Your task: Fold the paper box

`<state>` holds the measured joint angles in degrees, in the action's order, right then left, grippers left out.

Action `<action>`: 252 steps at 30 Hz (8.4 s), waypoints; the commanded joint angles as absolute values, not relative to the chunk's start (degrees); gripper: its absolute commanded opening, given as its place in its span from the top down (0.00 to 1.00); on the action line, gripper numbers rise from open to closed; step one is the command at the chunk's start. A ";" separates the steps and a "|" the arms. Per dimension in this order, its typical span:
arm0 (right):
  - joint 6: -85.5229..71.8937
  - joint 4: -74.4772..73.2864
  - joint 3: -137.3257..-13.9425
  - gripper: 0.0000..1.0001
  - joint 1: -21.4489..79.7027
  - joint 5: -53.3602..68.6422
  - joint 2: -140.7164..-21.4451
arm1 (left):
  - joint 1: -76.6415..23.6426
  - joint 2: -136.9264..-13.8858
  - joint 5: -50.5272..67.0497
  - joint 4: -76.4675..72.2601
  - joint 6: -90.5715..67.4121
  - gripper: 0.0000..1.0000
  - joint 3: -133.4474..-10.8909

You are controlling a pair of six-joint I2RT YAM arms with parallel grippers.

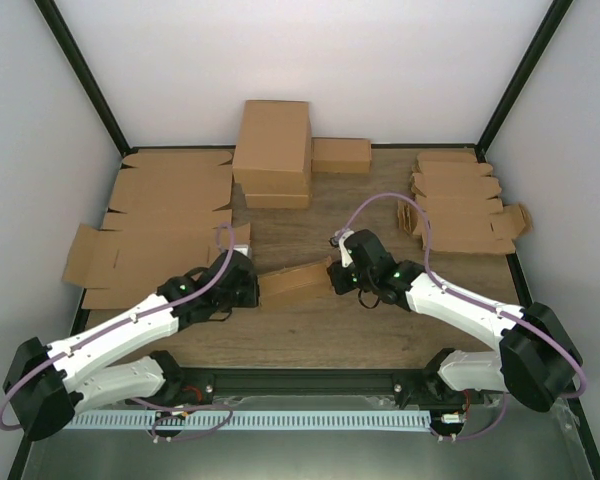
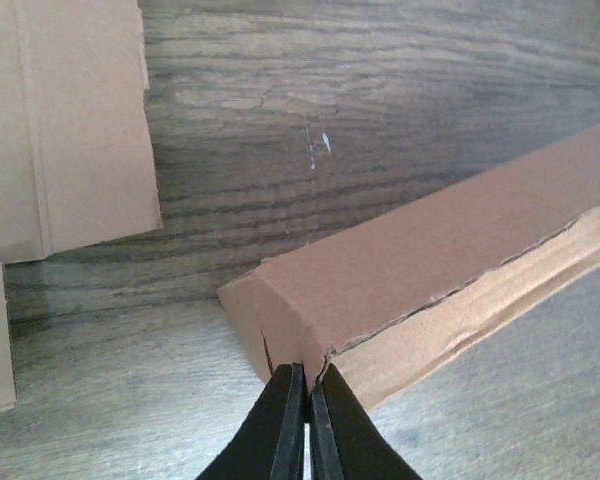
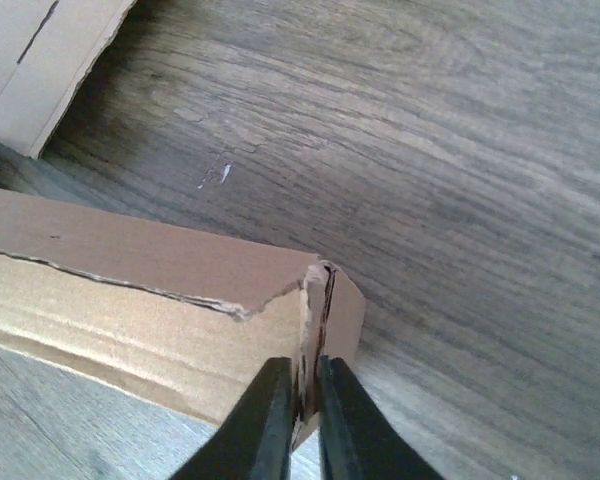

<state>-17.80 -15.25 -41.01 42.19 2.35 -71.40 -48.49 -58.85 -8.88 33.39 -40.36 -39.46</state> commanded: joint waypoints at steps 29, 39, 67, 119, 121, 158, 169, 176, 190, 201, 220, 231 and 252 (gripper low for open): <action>-17.65 -11.84 -37.26 0.68 42.61 4.36 -72.60 | -45.56 -64.58 1.33 40.15 -42.12 0.96 -50.35; -17.39 -11.56 -36.88 0.68 42.63 4.97 -72.61 | -41.36 -63.05 8.13 35.67 -45.36 0.96 -46.93; -17.36 -11.77 -38.34 0.68 42.63 4.75 -73.93 | -40.67 -65.37 3.39 41.80 -40.35 0.96 -43.36; -16.73 -20.61 -45.08 0.95 42.63 6.07 -68.80 | -41.09 -64.56 3.74 37.77 -40.72 0.96 -43.68; -16.85 -21.00 -45.40 0.94 42.63 6.07 -68.58 | -41.24 -64.59 3.46 37.81 -40.86 0.96 -43.78; -25.91 -28.26 -48.04 0.99 42.69 4.21 -70.71 | -43.91 -64.16 -0.19 36.47 -44.15 0.96 -43.85; -25.79 -26.31 -46.83 0.88 42.71 0.70 -69.56 | -45.35 -63.92 -1.96 36.92 -44.76 0.96 -44.20; -24.55 -25.84 -48.29 0.84 42.71 -0.46 -71.95 | -45.42 -64.16 -2.20 37.45 -44.65 0.96 -44.55; -23.65 -26.85 -47.05 0.99 43.21 1.79 -71.76 | -46.97 -64.18 -3.91 36.86 -46.67 0.96 -44.56; -27.71 -27.69 -43.76 0.99 46.65 -4.91 -71.02 | -49.90 -63.19 -7.13 35.87 -49.34 0.96 -43.42; -26.56 -29.85 -46.14 0.66 47.11 -3.72 -60.76 | -51.98 -59.03 -8.47 37.28 -49.92 0.68 -44.97; -22.92 -28.61 -51.47 0.44 38.89 7.06 -62.08 | -46.09 -54.96 -0.57 39.37 -44.68 0.49 -50.09; -23.21 -19.10 -44.26 0.56 30.06 23.82 -68.17 | -30.49 -56.63 26.49 18.32 -45.25 0.60 -34.51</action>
<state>-23.00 -21.26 -44.77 30.46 21.50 -67.57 -30.81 -55.96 22.85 23.64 -43.97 -36.03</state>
